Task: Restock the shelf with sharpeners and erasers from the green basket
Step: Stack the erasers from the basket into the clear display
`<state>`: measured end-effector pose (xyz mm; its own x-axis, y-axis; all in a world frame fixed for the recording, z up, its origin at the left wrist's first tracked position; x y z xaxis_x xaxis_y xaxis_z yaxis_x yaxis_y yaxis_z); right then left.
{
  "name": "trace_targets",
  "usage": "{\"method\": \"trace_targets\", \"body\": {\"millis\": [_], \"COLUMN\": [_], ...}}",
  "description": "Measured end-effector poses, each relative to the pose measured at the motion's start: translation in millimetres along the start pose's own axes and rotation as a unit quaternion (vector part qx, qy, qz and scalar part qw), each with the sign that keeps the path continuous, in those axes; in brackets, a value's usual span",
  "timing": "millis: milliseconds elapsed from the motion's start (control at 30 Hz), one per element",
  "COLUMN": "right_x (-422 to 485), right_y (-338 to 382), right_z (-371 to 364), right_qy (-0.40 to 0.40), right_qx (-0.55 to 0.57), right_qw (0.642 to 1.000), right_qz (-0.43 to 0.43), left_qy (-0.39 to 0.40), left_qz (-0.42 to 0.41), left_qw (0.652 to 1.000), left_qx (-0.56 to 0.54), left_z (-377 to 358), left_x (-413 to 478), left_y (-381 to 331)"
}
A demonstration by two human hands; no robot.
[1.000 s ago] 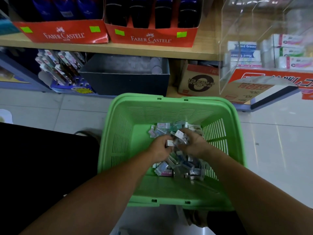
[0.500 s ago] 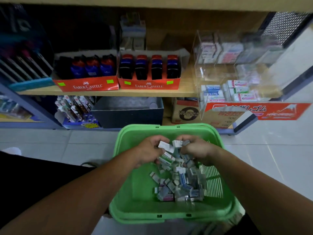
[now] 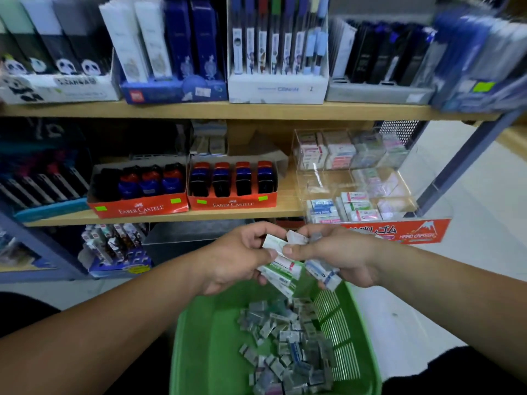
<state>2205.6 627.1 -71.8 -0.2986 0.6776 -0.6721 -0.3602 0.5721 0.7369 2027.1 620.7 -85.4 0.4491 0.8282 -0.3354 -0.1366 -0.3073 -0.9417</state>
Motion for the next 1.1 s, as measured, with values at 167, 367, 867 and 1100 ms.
{"method": "trace_targets", "body": {"millis": [167, 367, 867, 1100], "right_x": [-4, -11, -12, -9], "right_y": [3, 11, -19, -12], "right_z": [20, 57, 61, 63], "right_qy": [-0.022, -0.054, -0.061, -0.082], "right_qx": [0.007, 0.038, 0.105, 0.078], "right_qw": [0.998, 0.996, 0.991, 0.992], "right_qz": [0.053, 0.063, 0.052, 0.056], "left_qy": [-0.014, -0.067, -0.192, -0.182], "left_qz": [-0.008, 0.074, 0.124, 0.105], "left_qw": [0.999, 0.99, 0.965, 0.961], "left_qx": [-0.037, -0.099, -0.128, -0.179], "left_z": [-13, -23, -43, -42], "left_x": [16, 40, 73, 59], "left_y": [-6, 8, 16, 7]}}
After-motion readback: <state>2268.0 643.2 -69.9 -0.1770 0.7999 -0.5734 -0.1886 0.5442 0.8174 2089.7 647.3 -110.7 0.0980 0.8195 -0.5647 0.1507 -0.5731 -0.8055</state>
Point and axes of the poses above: each hand's wrist, its own x-axis towards the middle knuckle, its own z-axis out of the back of the hand, y = z × x, the point moved 5 cm from there along x, towards the middle knuckle, and after that the axes turned 4 degrees about -z, right-handed, at the moved point
